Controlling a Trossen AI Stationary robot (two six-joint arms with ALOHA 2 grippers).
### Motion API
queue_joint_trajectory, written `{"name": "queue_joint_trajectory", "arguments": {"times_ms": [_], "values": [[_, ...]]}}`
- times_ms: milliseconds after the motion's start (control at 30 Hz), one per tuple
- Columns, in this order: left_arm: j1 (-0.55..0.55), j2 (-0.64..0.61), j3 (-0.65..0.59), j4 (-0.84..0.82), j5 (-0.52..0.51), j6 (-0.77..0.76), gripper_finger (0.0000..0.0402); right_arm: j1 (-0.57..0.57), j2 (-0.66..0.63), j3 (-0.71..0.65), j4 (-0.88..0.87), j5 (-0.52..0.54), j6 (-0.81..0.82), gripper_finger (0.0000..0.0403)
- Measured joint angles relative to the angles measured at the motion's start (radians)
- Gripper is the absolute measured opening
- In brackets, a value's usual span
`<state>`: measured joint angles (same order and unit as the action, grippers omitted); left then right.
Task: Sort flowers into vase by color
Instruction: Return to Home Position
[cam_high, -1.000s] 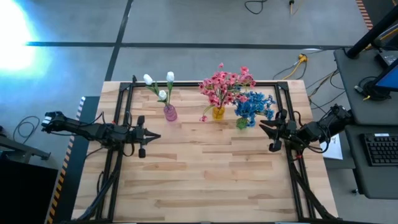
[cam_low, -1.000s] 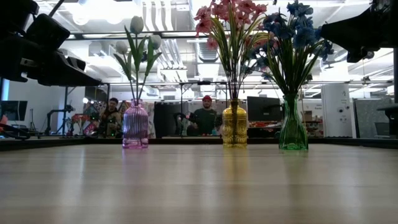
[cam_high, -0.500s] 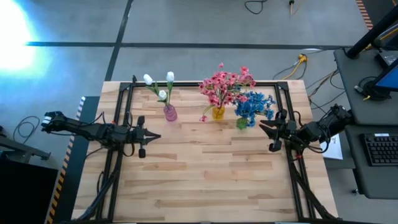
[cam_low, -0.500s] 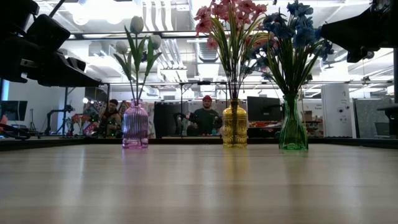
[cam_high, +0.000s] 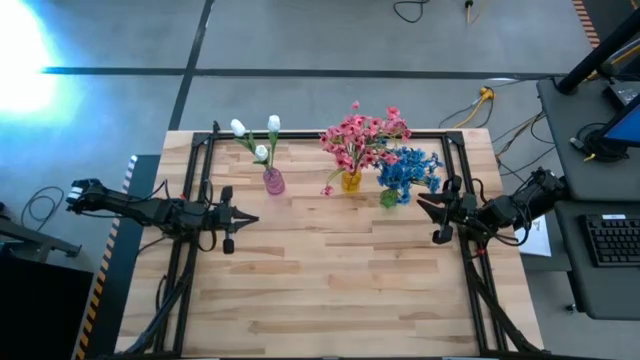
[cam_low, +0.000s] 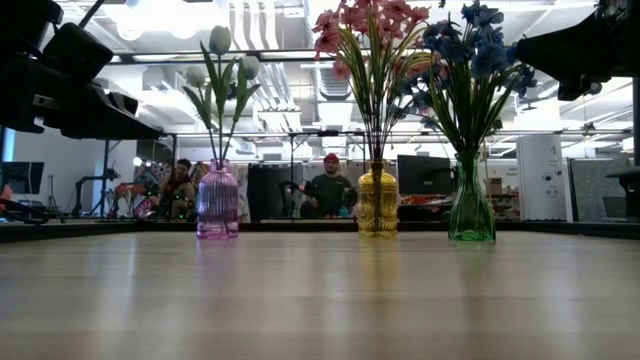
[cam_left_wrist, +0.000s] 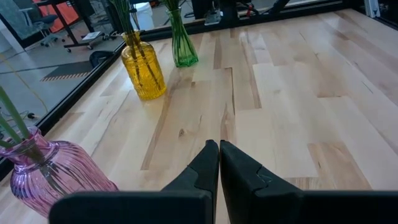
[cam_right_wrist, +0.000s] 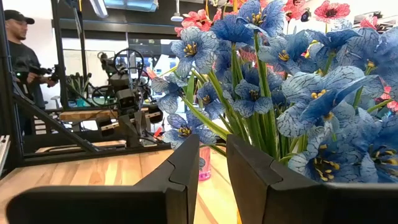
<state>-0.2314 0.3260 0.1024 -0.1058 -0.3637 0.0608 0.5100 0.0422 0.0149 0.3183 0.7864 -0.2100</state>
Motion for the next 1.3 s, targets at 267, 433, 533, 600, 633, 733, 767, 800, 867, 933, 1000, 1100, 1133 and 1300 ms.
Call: {"name": "queue_joint_trajectory", "arguments": {"times_ms": [267, 433, 533, 600, 633, 733, 767, 800, 867, 933, 1000, 1100, 1133, 1300], "values": [[0.000, 0.000, 0.000, 0.000, 0.000, 0.000, 0.0000, 0.000, 0.000, 0.000, 0.000, 0.000, 0.000, 0.0083], [0.000, 0.000, 0.000, 0.000, 0.000, 0.000, 0.0000, 0.000, 0.000, 0.000, 0.000, 0.000, 0.000, 0.0089], [0.000, 0.000, 0.000, 0.000, 0.000, 0.000, 0.0000, 0.000, 0.000, 0.000, 0.000, 0.000, 0.000, 0.0088], [0.000, 0.000, 0.000, 0.000, 0.000, 0.000, 0.0000, 0.000, 0.000, 0.000, 0.000, 0.000, 0.000, 0.0084], [0.000, 0.000, 0.000, 0.000, 0.000, 0.000, 0.0000, 0.000, 0.000, 0.000, 0.000, 0.000, 0.000, 0.0083], [0.000, 0.000, 0.000, 0.000, 0.000, 0.000, 0.0000, 0.000, 0.000, 0.000, 0.000, 0.000, 0.000, 0.0077], [0.000, 0.000, 0.000, 0.000, 0.000, 0.000, 0.0000, 0.000, 0.000, 0.000, 0.000, 0.000, 0.000, 0.0075], [0.000, 0.000, 0.000, 0.000, 0.000, 0.000, 0.0000, 0.000, 0.000, 0.000, 0.000, 0.000, 0.000, 0.0074], [0.000, 0.000, 0.000, 0.000, 0.000, 0.000, 0.0000, 0.000, 0.000, 0.000, 0.000, 0.000, 0.000, 0.0072], [0.000, 0.000, 0.000, 0.000, 0.000, 0.000, 0.0000, 0.000, 0.000, 0.000, 0.000, 0.000, 0.000, 0.0073], [0.000, 0.000, 0.000, 0.000, 0.000, 0.000, 0.0000, 0.000, 0.000, 0.000, 0.000, 0.000, 0.000, 0.0076], [0.000, 0.000, 0.000, 0.000, 0.000, 0.000, 0.0000, 0.000, 0.000, 0.000, 0.000, 0.000, 0.000, 0.0081], [0.000, 0.000, 0.000, 0.000, 0.000, 0.000, 0.0000, 0.000, 0.000, 0.000, 0.000, 0.000, 0.000, 0.0083], [0.000, 0.000, 0.000, 0.000, 0.000, 0.000, 0.0000, 0.000, 0.000, 0.000, 0.000, 0.000, 0.000, 0.0089]]}}
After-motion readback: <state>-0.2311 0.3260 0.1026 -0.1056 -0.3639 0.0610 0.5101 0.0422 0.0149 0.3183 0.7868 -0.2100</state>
